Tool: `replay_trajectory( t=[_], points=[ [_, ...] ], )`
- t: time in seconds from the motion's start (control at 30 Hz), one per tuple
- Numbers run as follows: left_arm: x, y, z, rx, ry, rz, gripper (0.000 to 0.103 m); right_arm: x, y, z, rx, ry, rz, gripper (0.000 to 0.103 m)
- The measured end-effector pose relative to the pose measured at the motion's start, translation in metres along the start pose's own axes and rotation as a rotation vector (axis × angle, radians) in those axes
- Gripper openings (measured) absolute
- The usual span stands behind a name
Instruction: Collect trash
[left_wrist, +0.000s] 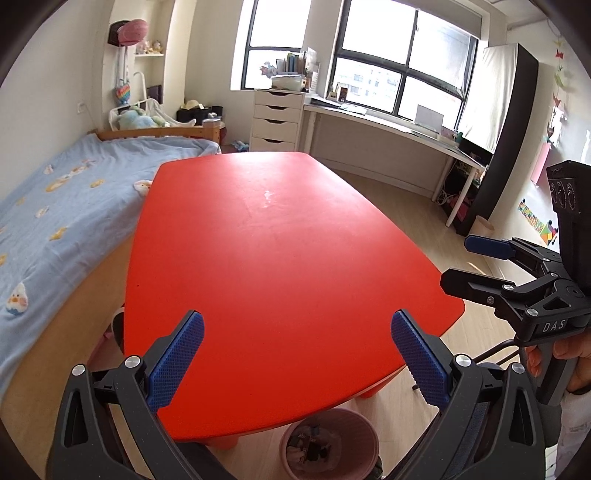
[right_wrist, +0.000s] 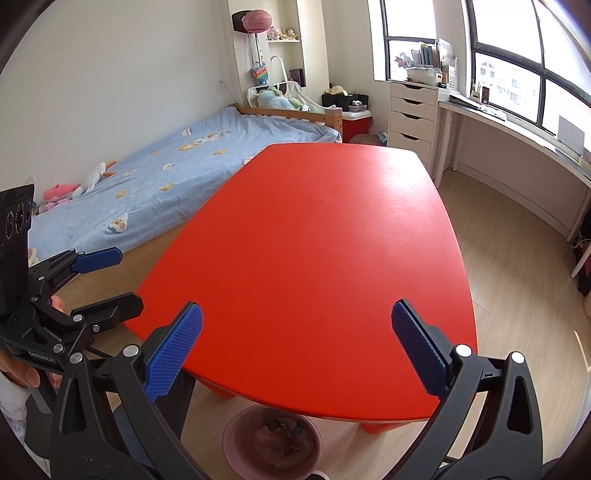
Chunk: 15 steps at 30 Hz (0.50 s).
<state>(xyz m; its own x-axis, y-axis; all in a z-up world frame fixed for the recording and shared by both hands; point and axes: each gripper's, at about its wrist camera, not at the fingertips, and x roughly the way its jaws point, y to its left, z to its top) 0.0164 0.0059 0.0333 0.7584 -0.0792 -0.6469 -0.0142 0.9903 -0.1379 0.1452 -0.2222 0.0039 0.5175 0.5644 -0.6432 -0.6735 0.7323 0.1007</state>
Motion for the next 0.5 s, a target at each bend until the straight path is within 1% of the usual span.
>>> replay_trajectory(
  t=[0.5],
  points=[
    [-0.0010, -0.0030, 0.0002, 0.008, 0.001, -0.006, 0.097, 0.0001, 0.0004, 0.0005, 0.001, 0.000, 0.001, 0.100]
  ],
)
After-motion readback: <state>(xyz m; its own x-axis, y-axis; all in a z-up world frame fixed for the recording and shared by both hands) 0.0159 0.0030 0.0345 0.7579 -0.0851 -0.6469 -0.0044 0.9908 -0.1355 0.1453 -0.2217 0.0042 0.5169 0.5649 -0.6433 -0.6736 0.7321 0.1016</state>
